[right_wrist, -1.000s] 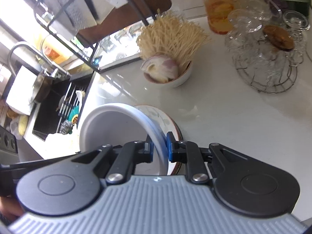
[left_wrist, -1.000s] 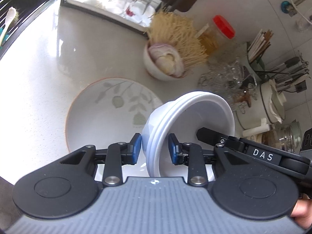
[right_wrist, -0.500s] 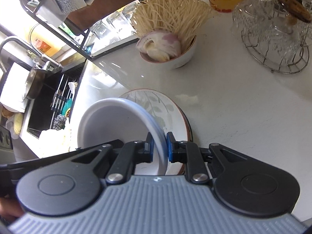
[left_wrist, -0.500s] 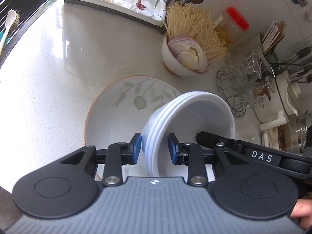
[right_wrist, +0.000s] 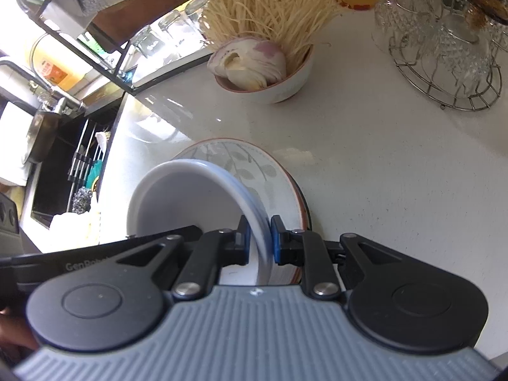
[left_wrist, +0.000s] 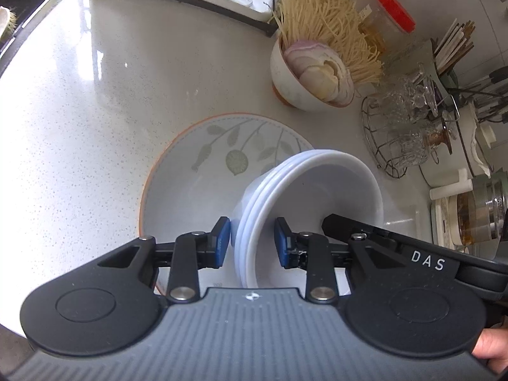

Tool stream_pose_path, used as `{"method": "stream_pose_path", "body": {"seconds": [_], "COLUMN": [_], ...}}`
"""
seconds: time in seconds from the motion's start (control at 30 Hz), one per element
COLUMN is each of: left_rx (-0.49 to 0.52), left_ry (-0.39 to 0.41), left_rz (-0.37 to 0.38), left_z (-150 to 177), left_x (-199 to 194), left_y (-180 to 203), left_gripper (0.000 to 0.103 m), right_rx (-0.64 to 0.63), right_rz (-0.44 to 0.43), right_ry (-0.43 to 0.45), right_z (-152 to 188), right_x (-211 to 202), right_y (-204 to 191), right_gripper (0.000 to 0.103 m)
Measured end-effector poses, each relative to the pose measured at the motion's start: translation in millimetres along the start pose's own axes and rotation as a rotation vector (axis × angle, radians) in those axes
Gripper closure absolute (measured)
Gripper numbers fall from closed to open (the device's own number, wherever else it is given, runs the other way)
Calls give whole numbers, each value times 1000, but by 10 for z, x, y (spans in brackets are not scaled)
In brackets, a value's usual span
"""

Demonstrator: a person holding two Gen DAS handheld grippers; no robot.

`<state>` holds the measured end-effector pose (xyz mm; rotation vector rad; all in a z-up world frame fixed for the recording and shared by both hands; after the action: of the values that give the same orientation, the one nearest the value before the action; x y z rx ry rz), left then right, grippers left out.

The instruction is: Organize plates and bowls

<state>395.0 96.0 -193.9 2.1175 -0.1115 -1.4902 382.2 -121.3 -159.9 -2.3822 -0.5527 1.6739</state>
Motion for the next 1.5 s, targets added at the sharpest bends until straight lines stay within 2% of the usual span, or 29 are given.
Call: {"method": "stream_pose_path", "body": {"seconds": [0.07,0.17,0.2,0.27,0.53,0.73,1.0,1.27,1.5], "left_rx": [-4,0,16,36,111,141,208,247,260], "left_ry": [-21,-23,-20,-21,-4,58,180,318,388], "left_rz": [8,24,21,22,23,39,18,-8,-24], "left_z": [-29,-76,-88,-107,-124,-145,-139,73,428], "left_x": [22,15,11,2,-121,-372,-817,-1326,-1717], "left_y": [-25,-52,-50,-48,-28,22,243,588,810], "left_gripper": [65,47,45,44,43,43,43,43,43], "right_rx": [16,39,51,79,109,113,78,30,-9], "right_rz": [16,39,44,53,84,76,62,23,-36], "right_ry": [6,25,30,41,101,162,291,387,442], "right_z": [16,46,55,79,126,123,75,121,347], "right_x": [7,-1,-4,-20,-147,-308,-720,-1201,-1613], "right_y": [2,5,17,33,-4,4,6,-11,-42], "right_gripper": [86,84,84,77,74,74,74,74,74]}}
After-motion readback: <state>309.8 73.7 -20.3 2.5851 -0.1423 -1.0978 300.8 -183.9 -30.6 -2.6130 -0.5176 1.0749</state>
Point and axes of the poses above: each gripper's, at about its wrist camera, not at the fingertips, and x roughly the way its jaws point, y to its right, z to its underside, the point moved 2 cm from there along x, roughly the way its jaws point, and after that the axes turned 2 degrees about -x, right-handed, at the moved point
